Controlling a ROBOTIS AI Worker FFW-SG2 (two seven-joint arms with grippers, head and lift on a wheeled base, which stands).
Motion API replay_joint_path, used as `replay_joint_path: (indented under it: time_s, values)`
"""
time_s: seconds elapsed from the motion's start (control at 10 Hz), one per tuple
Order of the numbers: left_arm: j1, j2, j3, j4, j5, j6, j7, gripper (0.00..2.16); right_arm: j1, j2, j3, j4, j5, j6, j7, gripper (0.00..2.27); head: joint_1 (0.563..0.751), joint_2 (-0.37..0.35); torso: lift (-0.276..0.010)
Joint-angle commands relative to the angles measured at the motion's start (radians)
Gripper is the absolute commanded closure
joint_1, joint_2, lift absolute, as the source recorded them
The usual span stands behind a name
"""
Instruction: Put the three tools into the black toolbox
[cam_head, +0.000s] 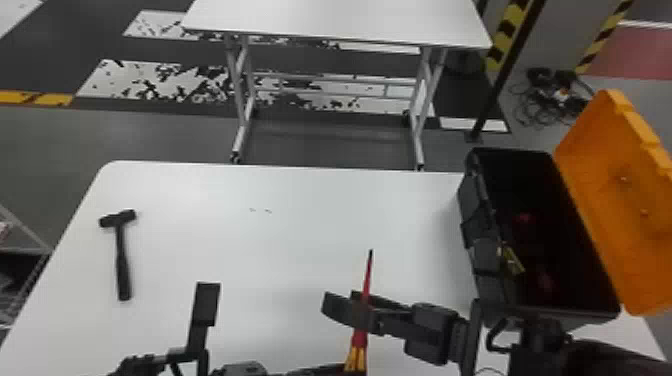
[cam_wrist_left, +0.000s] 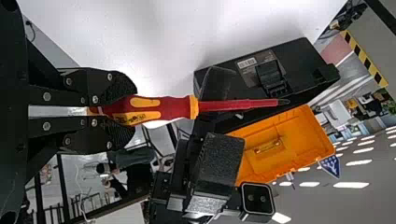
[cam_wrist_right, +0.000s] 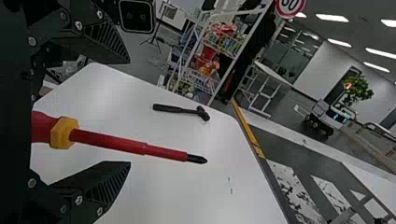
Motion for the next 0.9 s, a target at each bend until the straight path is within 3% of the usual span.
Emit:
replay_joint_path:
  time_s: [0.0, 0.8]
  values:
    - [0.000, 0.001, -0.004, 0.006, -0.003, -0.008, 0.004, 1.17, -0.006, -0.001, -0.002, 0.001, 0.012, 0.010, 0.025, 2.21, 0.695, -0.043, -0.051]
    - [0.031, 0.004, 0.016, -0.029, -0.003, -0.011, -0.013, 1.17, 0.006, -0.001, -0.025, 0.023, 0.017, 0.013, 0.091, 2.25, 0.695, -0.046, -0.051]
